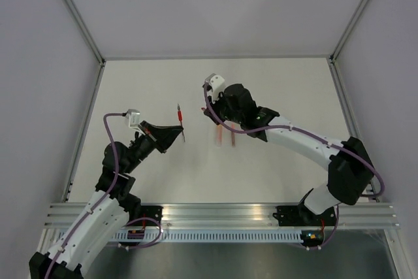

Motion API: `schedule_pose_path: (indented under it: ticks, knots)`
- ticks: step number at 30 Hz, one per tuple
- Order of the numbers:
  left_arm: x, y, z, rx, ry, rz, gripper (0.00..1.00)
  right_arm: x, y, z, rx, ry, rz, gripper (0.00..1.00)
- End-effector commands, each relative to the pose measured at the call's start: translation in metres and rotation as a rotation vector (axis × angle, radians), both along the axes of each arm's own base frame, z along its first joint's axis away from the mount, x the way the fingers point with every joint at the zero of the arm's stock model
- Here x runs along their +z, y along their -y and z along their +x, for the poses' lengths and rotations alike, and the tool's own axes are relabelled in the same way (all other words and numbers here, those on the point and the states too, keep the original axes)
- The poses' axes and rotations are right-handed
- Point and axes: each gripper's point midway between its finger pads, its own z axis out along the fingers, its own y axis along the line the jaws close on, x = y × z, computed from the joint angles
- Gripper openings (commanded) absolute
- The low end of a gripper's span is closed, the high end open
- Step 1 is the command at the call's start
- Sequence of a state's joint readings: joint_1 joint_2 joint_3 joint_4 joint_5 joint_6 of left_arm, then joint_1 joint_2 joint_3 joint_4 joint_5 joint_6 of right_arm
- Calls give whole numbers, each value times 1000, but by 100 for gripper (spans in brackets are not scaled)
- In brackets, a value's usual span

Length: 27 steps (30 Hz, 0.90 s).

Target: Insert the pens into the pen caps

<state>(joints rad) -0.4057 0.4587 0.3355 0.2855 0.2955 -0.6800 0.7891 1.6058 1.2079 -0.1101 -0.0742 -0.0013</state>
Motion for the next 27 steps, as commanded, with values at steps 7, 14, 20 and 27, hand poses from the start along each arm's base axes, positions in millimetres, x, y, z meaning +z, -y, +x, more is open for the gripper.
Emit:
schedule_pose_path:
  ticks: [7, 14, 20, 27]
  knots:
    - [18, 49, -31, -392, 111, -65, 2, 163, 18, -24, -102, 212, 569, 0]
    - [31, 57, -53, -516, 205, -95, 2, 204, 19, -54, -1, 250, 741, 0]
    - [36, 57, -61, -534, 245, -99, 2, 215, 15, -73, 63, 254, 832, 0]
    - [36, 57, -61, -532, 246, -101, 2, 225, 4, -93, 123, 270, 880, 0]
